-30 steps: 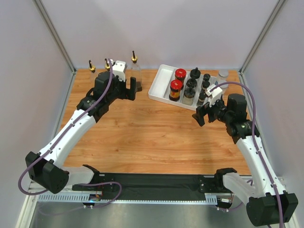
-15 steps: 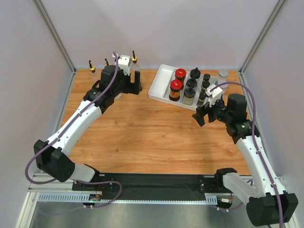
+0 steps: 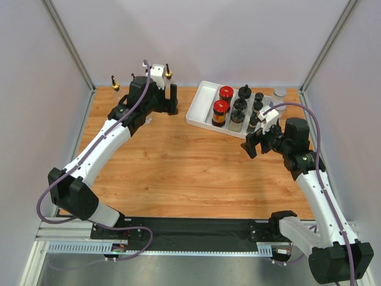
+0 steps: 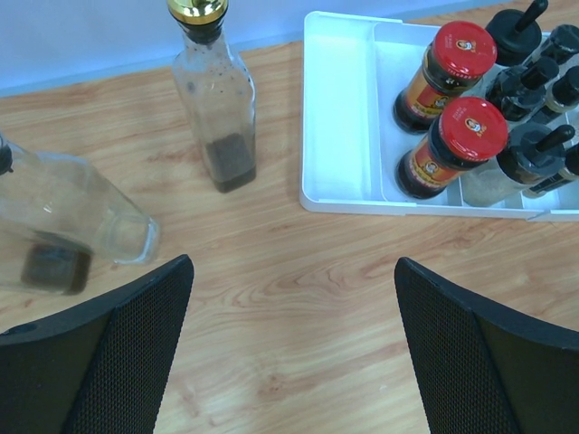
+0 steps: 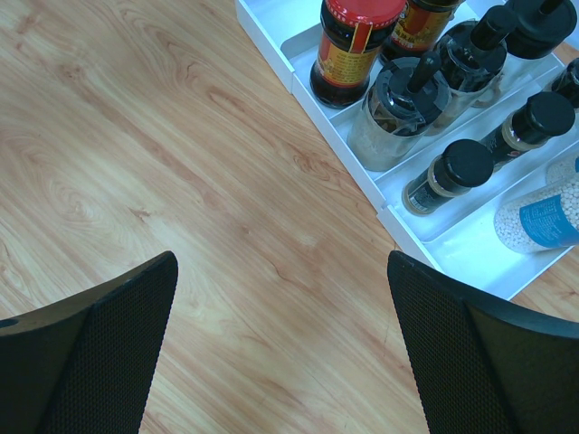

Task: Organize the condiment bottles
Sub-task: Pick up the bottle from the center of the board.

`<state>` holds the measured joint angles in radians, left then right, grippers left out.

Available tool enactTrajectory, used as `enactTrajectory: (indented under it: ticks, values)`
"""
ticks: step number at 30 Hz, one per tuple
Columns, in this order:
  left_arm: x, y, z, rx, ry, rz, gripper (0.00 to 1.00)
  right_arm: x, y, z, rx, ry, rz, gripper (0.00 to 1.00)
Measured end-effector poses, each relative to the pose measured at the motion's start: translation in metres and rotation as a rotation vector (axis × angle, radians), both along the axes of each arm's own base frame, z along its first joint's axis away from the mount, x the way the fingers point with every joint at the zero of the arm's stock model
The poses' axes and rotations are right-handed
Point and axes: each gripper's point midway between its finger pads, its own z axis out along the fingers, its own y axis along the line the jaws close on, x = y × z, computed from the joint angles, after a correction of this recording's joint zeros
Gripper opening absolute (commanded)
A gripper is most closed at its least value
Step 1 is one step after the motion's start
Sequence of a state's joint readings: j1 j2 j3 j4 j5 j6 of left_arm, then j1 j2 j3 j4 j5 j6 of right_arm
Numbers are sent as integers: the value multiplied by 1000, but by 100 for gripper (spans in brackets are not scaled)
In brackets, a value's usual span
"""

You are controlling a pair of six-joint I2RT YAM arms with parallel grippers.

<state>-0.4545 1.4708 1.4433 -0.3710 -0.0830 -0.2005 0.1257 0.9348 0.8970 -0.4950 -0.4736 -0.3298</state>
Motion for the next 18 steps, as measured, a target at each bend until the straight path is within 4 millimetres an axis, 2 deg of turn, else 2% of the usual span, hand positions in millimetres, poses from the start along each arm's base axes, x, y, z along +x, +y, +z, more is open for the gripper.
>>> enactTrajectory:
  ticks: [18]
  values:
    - [34,-13,-18,20,43,15,100,0,0,0,0,0,0,100]
